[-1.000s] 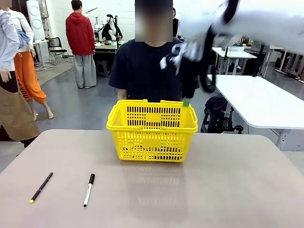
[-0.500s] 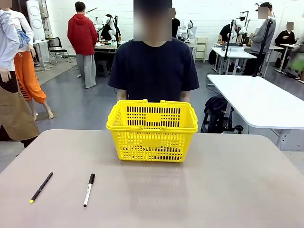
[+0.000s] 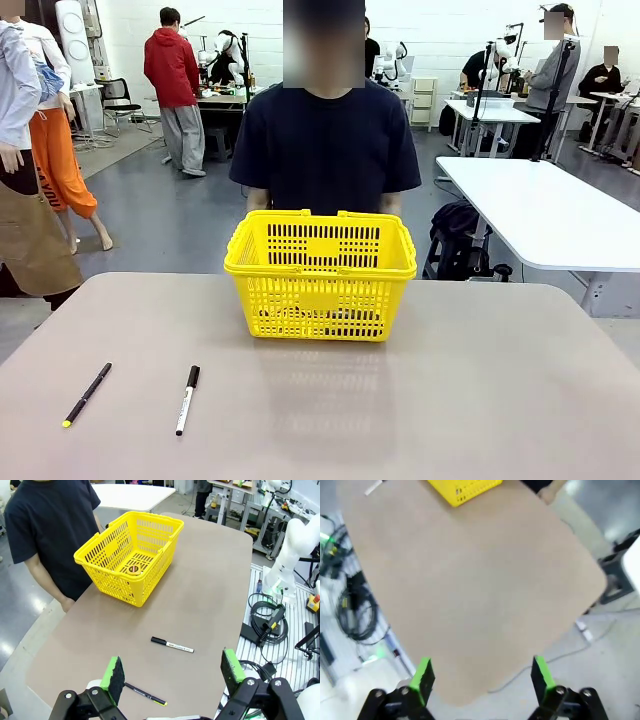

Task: Place the items the person wants into the basket.
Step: Pick up the item the person points to and place it in the Market Basket.

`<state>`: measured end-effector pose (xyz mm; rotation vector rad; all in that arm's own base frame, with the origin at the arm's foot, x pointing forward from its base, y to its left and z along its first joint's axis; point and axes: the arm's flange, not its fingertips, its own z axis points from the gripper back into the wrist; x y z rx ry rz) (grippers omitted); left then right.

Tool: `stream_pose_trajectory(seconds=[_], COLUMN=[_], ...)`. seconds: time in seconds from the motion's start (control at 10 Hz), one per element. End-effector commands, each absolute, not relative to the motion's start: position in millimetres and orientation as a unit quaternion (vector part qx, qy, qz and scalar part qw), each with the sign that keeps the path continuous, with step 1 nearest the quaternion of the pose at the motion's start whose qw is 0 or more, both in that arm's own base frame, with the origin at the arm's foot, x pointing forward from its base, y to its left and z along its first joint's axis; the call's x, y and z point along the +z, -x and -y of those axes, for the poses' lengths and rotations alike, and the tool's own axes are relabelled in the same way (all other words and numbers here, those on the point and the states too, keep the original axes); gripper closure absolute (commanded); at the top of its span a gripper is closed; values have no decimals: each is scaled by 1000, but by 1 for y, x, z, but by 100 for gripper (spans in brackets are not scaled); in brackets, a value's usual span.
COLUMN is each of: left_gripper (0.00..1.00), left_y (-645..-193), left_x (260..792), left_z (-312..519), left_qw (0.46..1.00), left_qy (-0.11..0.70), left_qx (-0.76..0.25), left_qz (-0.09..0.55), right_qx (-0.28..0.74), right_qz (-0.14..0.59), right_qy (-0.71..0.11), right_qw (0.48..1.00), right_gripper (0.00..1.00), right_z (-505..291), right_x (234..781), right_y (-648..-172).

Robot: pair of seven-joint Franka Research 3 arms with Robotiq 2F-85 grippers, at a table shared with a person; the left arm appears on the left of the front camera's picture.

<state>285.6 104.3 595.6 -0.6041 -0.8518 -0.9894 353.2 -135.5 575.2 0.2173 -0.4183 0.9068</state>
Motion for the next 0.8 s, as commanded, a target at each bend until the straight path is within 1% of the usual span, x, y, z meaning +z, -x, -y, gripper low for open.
stream_pose_trajectory(seconds=[0.0, 0.1, 0.2, 0.7], left_gripper=[0, 0, 0, 0], left_y=[-286, -286, -286, -286], left_x=[595, 595, 595, 595], left_z=[-105, -105, -105, -105], left_qw=[744, 744, 744, 744], left_qy=[280, 280, 280, 280], left_qx=[-458, -458, -458, -458], left_qz=[397, 397, 397, 397], right_qx=[426, 417, 426, 421], right_qz=[227, 226, 203, 210], right_qy=[-115, -120, -109, -111], right_qw=[868, 872, 875, 876], right_gripper=[0, 0, 0, 0], right_z=[132, 135, 134, 134], right_x=[564, 561, 561, 560], right_y=[-364, -367, -362, -364])
